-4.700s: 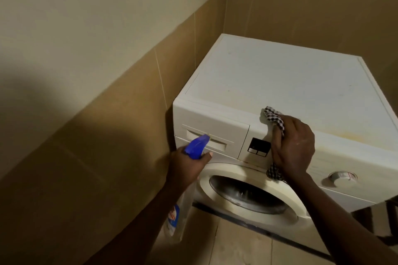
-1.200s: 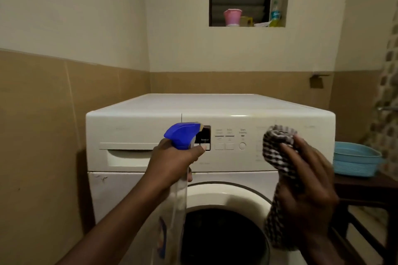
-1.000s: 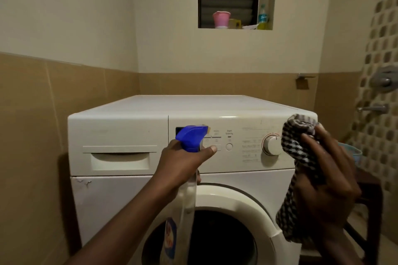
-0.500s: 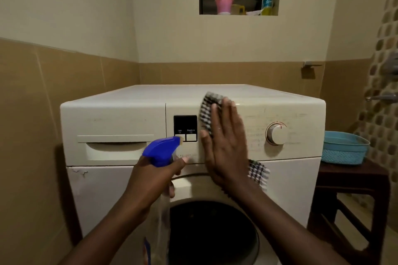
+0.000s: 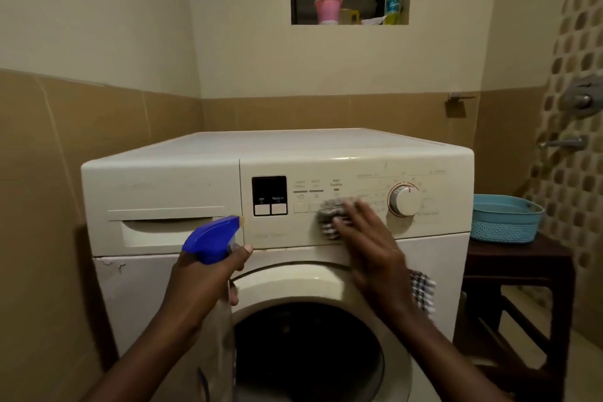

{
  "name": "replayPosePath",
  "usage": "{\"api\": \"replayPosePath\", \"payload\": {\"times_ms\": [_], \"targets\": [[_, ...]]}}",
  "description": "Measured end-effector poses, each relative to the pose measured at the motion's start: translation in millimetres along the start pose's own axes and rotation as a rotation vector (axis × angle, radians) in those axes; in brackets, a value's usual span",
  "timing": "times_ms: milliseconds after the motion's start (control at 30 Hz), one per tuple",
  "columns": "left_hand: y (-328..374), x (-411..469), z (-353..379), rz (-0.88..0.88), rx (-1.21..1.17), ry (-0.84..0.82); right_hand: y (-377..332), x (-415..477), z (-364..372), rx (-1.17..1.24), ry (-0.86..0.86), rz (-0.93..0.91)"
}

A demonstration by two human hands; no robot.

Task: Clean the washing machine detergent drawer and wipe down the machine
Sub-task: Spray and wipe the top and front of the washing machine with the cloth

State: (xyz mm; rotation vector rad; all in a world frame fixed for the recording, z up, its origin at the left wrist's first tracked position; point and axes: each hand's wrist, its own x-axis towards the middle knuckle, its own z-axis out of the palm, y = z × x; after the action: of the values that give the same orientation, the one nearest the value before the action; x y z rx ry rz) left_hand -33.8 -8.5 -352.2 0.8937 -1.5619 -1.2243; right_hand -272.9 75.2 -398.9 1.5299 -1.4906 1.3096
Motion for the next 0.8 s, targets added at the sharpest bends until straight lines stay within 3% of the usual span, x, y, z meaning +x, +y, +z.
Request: {"api": "replayPosePath", "payload": {"times_ms": [67,133,300,400,467,567,633,800], "targets": [[-3,0,-5,0.006,0.012,-0.001,-2,-15,1,0.035,0.08,0.205],[-5,-3,-6,0.01,0.009,-0.006,-21,-23,16,-0.029,0.068,0.245],[2,-6,3,0.048,0.016,0.001,-60,-9,54,-0.154,-0.134,-0.07],[8,-8,10,0.055,-0.009,-0.012,-56,7,48,-0.141,-0.174,-0.134],[12,-10,13,0.062,-0.002,-0.024,-42,23,30,-0.16,-0.094,-0.034],[14,-12,15,0.061,0.01,-0.03,-18,53,7,-0.116,0.117,0.28],[15,-14,18,0.058,0.007,-0.042,-23,65,9,-0.141,0.175,0.343],[24,-15,30,0.069,0.008,-0.059,-60,66,43,-0.171,-0.015,-0.041]]}}
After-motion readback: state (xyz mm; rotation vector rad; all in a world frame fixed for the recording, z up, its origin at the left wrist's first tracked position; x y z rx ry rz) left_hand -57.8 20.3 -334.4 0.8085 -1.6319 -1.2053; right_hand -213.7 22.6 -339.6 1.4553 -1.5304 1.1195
